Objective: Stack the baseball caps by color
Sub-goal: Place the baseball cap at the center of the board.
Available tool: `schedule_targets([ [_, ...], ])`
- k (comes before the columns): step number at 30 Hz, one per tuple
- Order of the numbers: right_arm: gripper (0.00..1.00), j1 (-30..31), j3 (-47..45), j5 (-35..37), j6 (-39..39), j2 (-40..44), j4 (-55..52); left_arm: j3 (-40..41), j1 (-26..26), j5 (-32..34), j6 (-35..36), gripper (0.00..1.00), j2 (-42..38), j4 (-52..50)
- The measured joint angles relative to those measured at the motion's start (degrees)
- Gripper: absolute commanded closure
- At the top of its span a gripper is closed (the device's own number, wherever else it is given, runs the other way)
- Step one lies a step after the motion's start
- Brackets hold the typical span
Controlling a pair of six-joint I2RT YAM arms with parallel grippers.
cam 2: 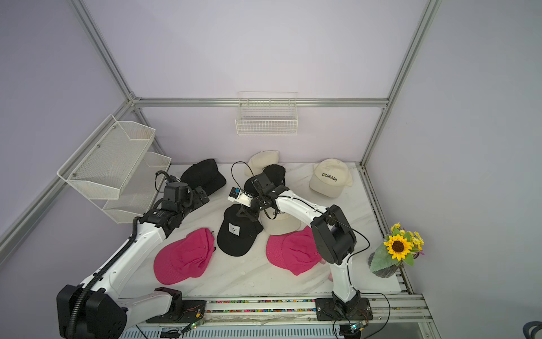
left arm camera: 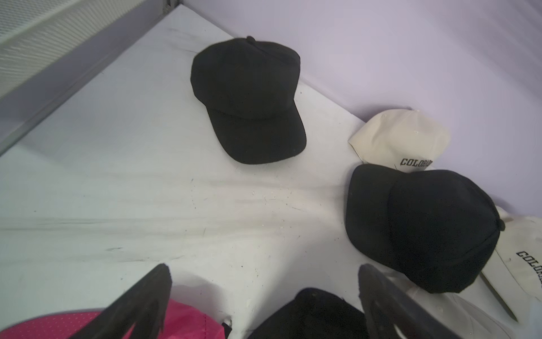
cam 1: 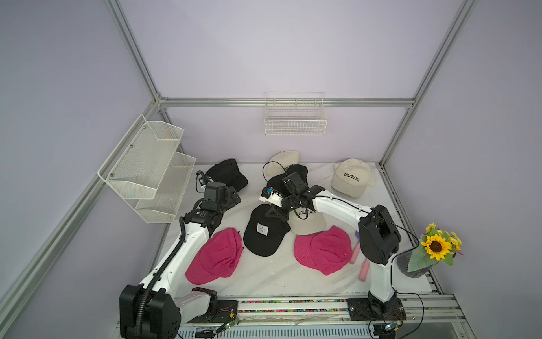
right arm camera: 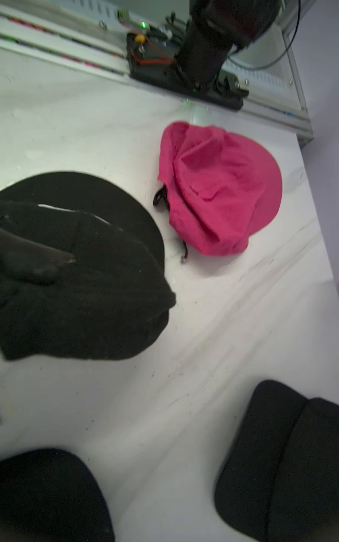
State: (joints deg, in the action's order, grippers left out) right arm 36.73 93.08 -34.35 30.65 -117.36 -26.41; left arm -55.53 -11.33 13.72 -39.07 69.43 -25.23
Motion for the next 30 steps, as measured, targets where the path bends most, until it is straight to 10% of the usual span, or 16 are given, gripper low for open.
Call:
schedule_targets([
  [12, 0.42, -4.57, 14.36, 13.00, -1.11, -8.96, 3.58, 2.67, 0.00, -13.60, 0.92, 0.00, 4.07, 2.89],
  [16, 0.03, -4.57, 5.95, 16.06, -7.69, -2.91, 11.85, 3.74, 0.00, -16.48, 0.70, 0.00, 4.98, 4.81],
  [24, 0.07, -5.46, -20.92, 22.08, -27.65, 21.16, 34.75, 3.23, 0.02, -18.71, 0.70, 0.00, 9.66, 8.15],
  [30, 0.12, -4.83, -34.18, 17.14, -44.37, 23.69, 45.92, 0.74, 0.09, -19.61, 0.76, 0.00, 15.74, 9.38],
])
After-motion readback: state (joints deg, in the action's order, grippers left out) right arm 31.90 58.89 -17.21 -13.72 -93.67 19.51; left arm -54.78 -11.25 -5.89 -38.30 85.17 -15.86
